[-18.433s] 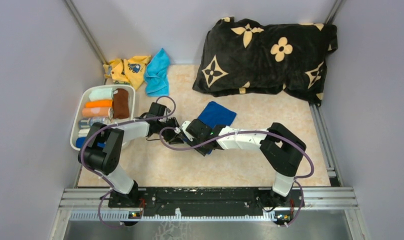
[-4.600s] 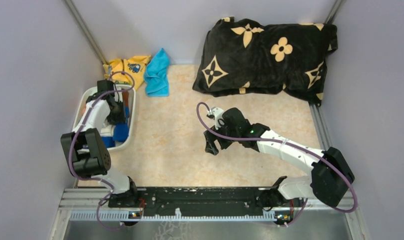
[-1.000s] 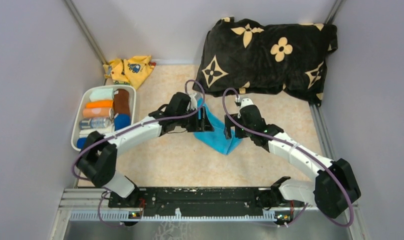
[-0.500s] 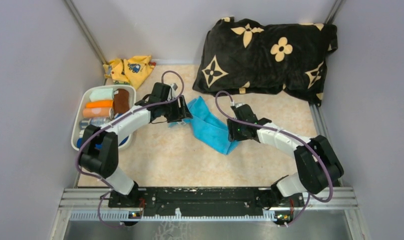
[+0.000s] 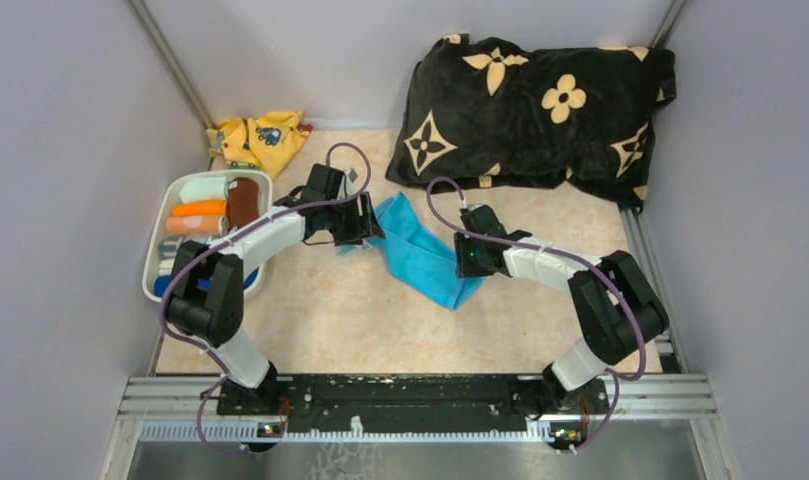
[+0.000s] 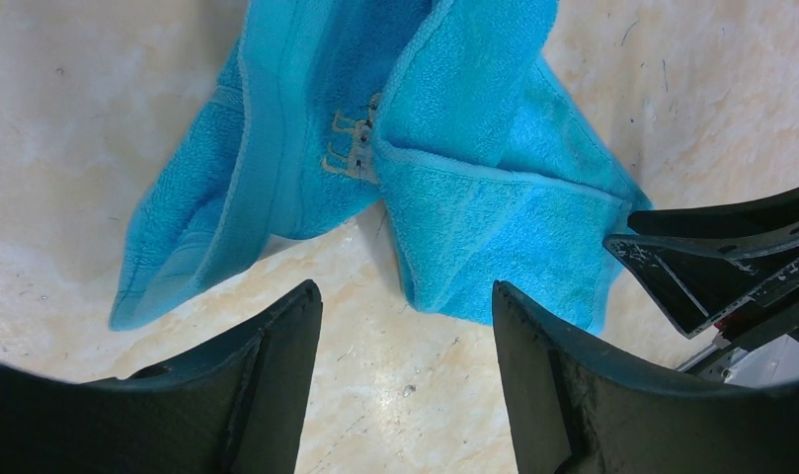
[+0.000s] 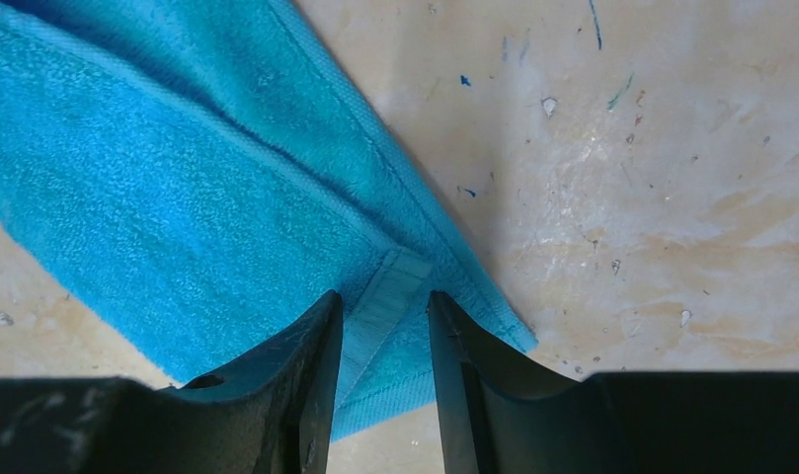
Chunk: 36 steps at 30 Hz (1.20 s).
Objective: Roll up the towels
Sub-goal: Flatten out the towel at the center of the board.
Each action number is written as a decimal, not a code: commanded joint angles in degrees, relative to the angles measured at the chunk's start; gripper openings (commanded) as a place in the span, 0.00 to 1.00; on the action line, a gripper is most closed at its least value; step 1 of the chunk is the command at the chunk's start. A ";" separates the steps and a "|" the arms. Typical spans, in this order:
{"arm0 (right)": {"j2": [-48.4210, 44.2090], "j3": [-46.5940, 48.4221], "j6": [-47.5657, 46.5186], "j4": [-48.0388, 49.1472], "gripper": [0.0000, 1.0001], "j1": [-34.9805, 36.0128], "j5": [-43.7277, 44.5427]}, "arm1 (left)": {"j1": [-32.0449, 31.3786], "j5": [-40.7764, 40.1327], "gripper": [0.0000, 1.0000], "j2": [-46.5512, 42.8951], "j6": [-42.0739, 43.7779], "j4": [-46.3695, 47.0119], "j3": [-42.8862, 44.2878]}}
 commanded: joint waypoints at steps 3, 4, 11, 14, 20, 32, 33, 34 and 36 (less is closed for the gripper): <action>1.48 3.03 0.52 1.70 0.40 -0.49 1.91 | 0.66 0.96 0.70 -0.25 0.82 0.49 -0.84; 1.71 3.17 0.26 1.75 0.40 -0.49 1.13 | 0.68 1.09 0.70 -0.13 0.75 0.54 -1.03; 1.06 3.09 -1.40 4.54 0.31 -0.49 -5.54 | 0.66 3.81 0.70 0.72 -0.57 2.55 -2.51; -0.19 3.15 -2.01 5.46 0.22 -0.49 -7.26 | 0.68 6.42 0.69 1.49 -1.60 4.20 -3.39; -3.86 3.04 -3.50 7.46 0.06 -0.49 -12.10 | 0.66 7.76 0.68 2.18 -3.01 5.88 -4.40; -23.30 0.01 -13.27 -3.82 0.00 -0.49 -20.79 | 3.03 3.40 0.69 1.08 -1.81 1.87 1.13; -24.72 -0.74 -13.30 -4.38 0.00 -0.49 -21.52 | 3.04 3.85 0.69 1.75 -1.46 1.34 2.44; -26.11 -1.65 -13.00 -4.88 0.00 -0.49 -22.00 | 3.09 4.32 0.69 2.46 -1.28 1.00 3.71; -28.19 -3.27 -12.30 -5.00 0.00 -0.49 -22.14 | 3.05 5.55 0.69 4.13 -1.26 1.04 5.82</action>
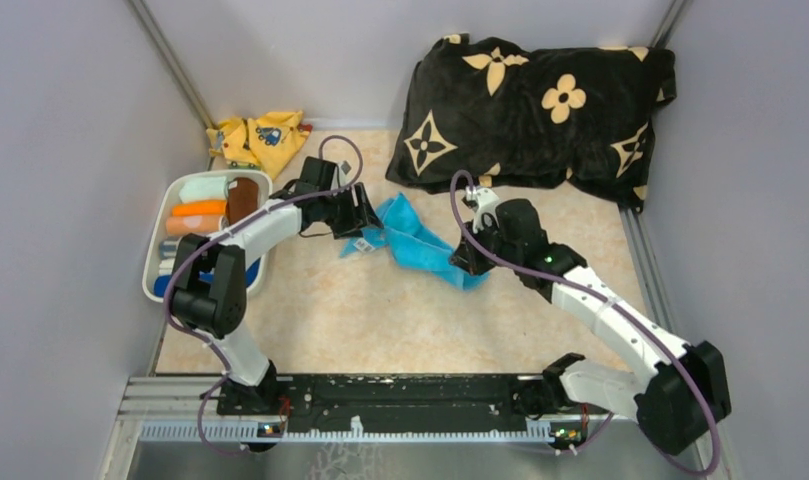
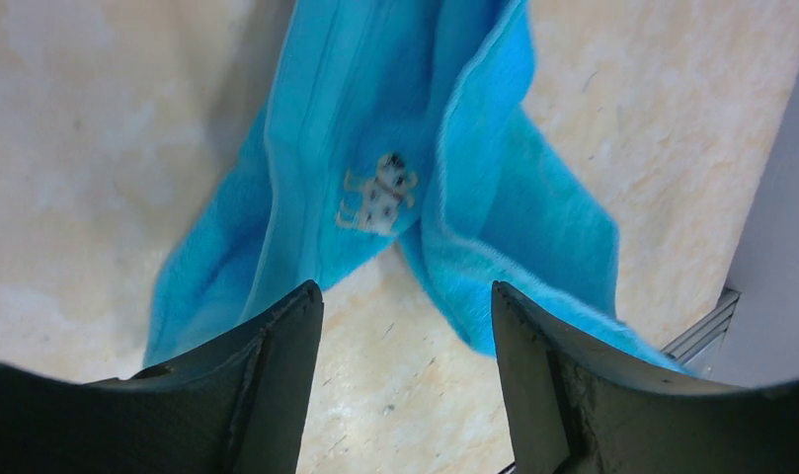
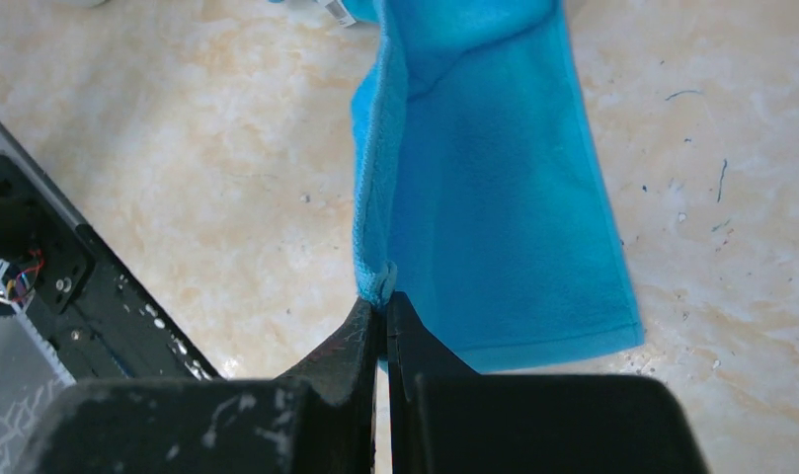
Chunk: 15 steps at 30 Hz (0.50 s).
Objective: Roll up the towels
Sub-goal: Flatten out the towel at the center of the board.
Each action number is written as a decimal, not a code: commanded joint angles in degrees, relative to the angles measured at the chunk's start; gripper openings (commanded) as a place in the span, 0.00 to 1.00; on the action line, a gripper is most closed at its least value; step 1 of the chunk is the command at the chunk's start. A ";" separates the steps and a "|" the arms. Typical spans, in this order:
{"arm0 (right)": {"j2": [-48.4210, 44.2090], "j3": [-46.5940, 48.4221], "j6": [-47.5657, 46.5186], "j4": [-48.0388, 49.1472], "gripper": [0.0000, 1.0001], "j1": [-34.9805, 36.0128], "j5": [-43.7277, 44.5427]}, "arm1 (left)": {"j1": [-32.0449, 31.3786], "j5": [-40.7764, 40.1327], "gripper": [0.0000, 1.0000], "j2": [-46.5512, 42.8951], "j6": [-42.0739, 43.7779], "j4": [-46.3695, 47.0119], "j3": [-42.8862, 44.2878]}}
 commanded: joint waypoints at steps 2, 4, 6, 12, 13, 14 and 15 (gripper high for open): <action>-5.27 -4.50 -0.68 -2.22 0.00 -0.47 -2.78 | 0.00 1.88 0.69 3.41 1.05 -0.13 6.75; -6.08 -5.12 -0.34 -2.65 0.00 -0.49 -1.72 | -0.05 2.68 0.69 5.24 0.44 -0.06 8.34; -6.72 -5.69 -0.28 -2.72 0.00 -0.48 -0.89 | -0.04 3.85 0.69 6.89 -0.20 0.19 10.09; -6.78 -6.28 -0.20 -2.30 0.00 -0.49 0.35 | -0.21 7.81 0.68 13.35 -0.26 0.41 16.51; -6.68 -6.13 -0.25 -2.31 0.00 -0.49 0.49 | -0.34 8.51 0.67 14.32 -0.41 0.62 17.27; -6.52 -5.98 -0.28 -2.24 0.00 -0.49 0.73 | -0.46 9.14 0.66 15.14 -0.52 1.06 17.79; -6.44 -5.85 -0.33 -2.22 0.00 -0.49 0.90 | -0.65 9.63 0.66 15.54 -0.82 1.74 18.08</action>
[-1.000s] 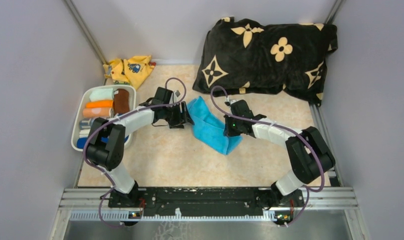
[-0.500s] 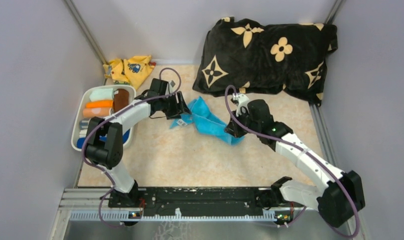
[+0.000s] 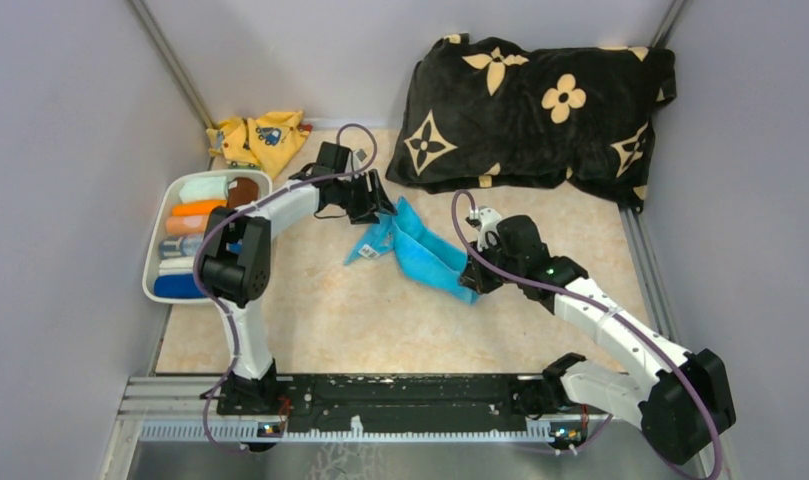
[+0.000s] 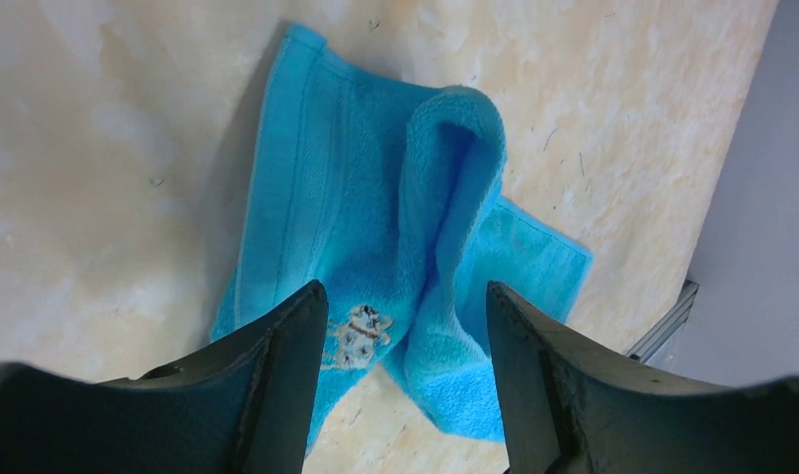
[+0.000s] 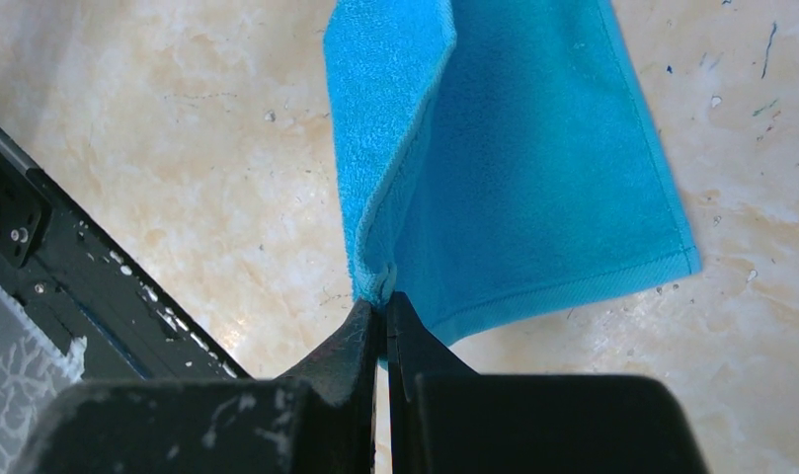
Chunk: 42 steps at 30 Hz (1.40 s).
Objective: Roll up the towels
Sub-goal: Flatten out the towel at the center of the board.
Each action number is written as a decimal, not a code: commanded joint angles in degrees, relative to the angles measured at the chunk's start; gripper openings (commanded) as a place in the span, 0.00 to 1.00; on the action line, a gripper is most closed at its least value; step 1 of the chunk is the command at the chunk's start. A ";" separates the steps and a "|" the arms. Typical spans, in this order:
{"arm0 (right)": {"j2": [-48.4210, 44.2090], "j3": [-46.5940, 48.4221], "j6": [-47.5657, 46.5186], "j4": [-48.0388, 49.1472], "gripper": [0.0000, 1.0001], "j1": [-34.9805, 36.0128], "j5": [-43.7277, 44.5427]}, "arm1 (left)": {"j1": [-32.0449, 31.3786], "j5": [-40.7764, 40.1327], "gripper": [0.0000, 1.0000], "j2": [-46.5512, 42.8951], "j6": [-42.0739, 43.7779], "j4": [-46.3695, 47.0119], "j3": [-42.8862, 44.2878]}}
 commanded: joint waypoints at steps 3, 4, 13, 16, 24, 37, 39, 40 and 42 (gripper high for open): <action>-0.90 1.38 -0.26 2.07 0.00 -0.47 1.45 | -1.12 5.88 0.65 3.12 -1.65 4.18 3.20; -0.80 1.48 -0.33 2.14 0.00 -0.46 1.48 | -1.39 6.31 0.64 3.62 -1.95 4.90 3.36; 0.50 2.75 -0.81 2.18 0.00 -0.47 7.39 | -0.91 4.16 0.13 7.42 -0.65 6.12 8.35; 1.87 6.96 -1.86 1.09 0.00 -0.53 17.02 | 1.08 2.32 0.01 6.59 0.55 3.28 14.06; 3.34 22.50 -11.38 3.25 0.00 -2.37 36.50 | 6.32 -3.82 0.00 -3.10 3.24 -1.19 24.76; -11.28 9.98 -13.83 4.23 0.00 -2.40 20.03 | 6.03 -10.99 0.40 -39.47 -4.87 6.42 -24.39; -13.22 6.60 -10.84 2.49 0.00 -2.40 17.74 | 6.08 -13.91 0.50 -46.57 -8.08 6.02 -34.53; -14.03 5.22 -9.33 1.72 0.00 -2.40 17.22 | 6.16 -15.95 0.53 -51.60 -9.30 5.91 -39.01; -15.45 3.06 -6.45 -0.28 0.00 -2.39 16.87 | 6.19 -19.89 0.58 -58.76 -11.37 5.10 -45.64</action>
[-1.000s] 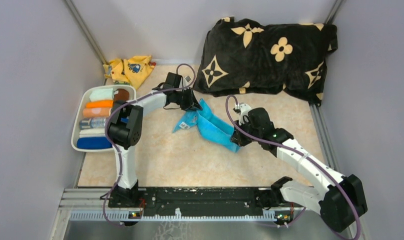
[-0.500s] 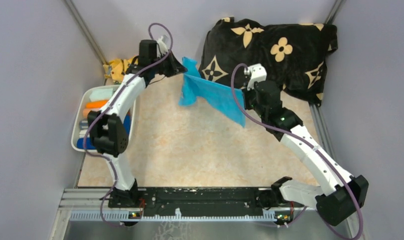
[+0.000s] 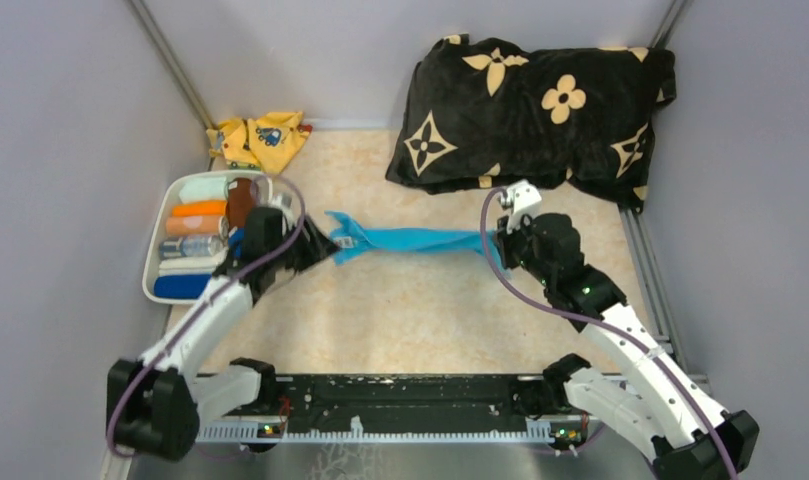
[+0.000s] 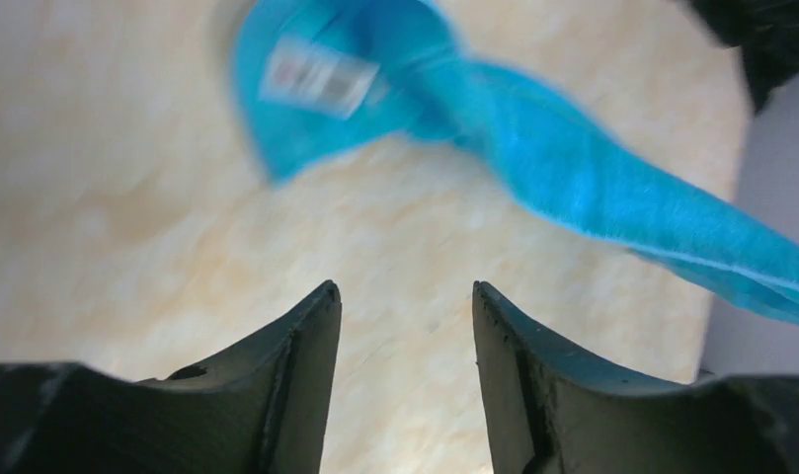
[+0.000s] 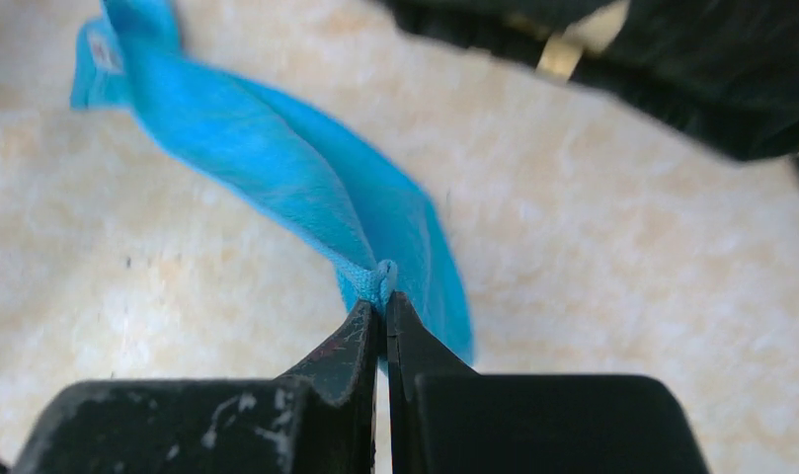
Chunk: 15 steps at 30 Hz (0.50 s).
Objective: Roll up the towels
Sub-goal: Flatten out the towel at the center of the board.
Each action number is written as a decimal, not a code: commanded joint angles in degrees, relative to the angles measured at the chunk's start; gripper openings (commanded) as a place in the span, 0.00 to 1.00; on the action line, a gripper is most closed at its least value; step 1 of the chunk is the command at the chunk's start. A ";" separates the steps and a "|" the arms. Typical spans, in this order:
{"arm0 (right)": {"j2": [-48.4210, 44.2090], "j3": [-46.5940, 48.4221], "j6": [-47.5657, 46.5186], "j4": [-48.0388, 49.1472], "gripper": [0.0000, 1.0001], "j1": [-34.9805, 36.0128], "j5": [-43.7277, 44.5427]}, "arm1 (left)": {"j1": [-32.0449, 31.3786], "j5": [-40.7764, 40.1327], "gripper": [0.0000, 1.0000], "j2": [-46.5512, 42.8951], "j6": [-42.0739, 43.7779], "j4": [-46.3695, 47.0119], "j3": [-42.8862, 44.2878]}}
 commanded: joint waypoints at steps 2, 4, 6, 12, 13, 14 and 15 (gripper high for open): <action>-3.73 -4.07 7.95 -4.95 0.00 -0.54 -3.47 | 0.33 -9.52 0.62 -15.53 -6.14 -3.57 -11.65; -4.58 -4.94 9.06 -5.36 0.00 -0.54 -3.23 | 0.33 -8.69 0.65 -15.53 -5.66 -5.22 -11.10; -5.22 -5.74 9.40 -5.47 0.00 -0.52 -3.00 | 0.33 -7.10 0.67 -12.68 -4.55 -6.11 -9.65; -5.59 -7.11 9.80 -4.57 0.00 -0.54 -2.79 | 0.59 -5.06 0.70 1.40 -1.45 -4.86 0.31; -5.50 -7.03 9.90 -4.49 0.00 -0.54 -2.94 | 0.59 -5.23 0.70 4.29 -1.54 -5.57 2.71; -5.48 -6.96 9.99 -4.46 0.00 -0.52 -3.04 | 0.64 -5.83 0.70 6.89 -1.32 -6.36 4.76; -5.48 -6.94 10.01 -4.47 0.00 -0.54 -3.15 | 0.72 -6.69 0.70 9.47 -0.72 -6.87 6.71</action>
